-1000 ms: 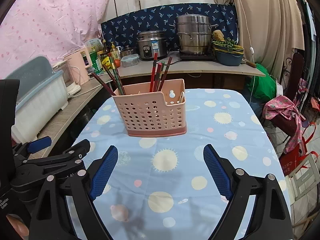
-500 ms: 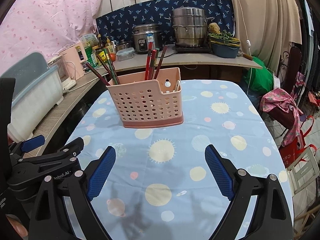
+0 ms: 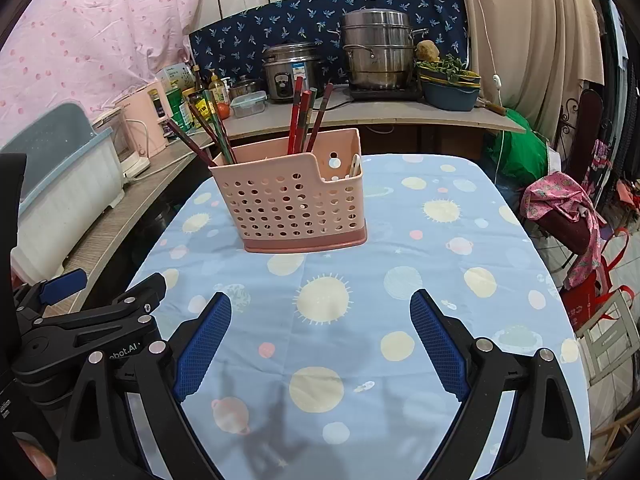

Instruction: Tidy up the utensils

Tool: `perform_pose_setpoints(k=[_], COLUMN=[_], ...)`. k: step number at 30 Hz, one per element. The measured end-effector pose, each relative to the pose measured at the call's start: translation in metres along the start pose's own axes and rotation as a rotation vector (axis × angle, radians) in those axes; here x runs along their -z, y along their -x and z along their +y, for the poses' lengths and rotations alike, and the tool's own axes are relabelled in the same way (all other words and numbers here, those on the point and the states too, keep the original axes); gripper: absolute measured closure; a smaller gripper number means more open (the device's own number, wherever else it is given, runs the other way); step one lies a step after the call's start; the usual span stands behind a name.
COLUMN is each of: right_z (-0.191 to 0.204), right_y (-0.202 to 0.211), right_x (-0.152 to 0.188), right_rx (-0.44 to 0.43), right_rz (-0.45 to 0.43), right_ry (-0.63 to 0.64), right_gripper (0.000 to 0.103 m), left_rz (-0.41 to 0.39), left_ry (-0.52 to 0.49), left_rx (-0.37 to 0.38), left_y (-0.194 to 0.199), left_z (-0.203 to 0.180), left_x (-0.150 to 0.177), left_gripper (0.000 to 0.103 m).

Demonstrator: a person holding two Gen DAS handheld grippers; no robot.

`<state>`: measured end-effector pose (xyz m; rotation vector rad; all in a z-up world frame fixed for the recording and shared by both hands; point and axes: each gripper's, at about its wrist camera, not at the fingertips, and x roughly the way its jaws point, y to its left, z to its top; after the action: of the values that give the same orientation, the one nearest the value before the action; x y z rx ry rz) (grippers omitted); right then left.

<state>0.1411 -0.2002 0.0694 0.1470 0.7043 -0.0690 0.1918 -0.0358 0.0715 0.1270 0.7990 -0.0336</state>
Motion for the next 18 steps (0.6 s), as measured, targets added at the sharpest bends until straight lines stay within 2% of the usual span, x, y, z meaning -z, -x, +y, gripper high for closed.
perform_pose_setpoints(k=[18], right_z=[0.0002], right_y=[-0.0028], right_x=[0.0000], right_rx=[0.000], right_rz=[0.005], right_ry=[-0.001], right_gripper=[0.016], left_rz=[-0.001], left_ry=[-0.005], left_rx=[-0.008], left_y=[-0.0036], left_z=[-0.0002], left_x=[-0.0027], left_gripper=[0.008])
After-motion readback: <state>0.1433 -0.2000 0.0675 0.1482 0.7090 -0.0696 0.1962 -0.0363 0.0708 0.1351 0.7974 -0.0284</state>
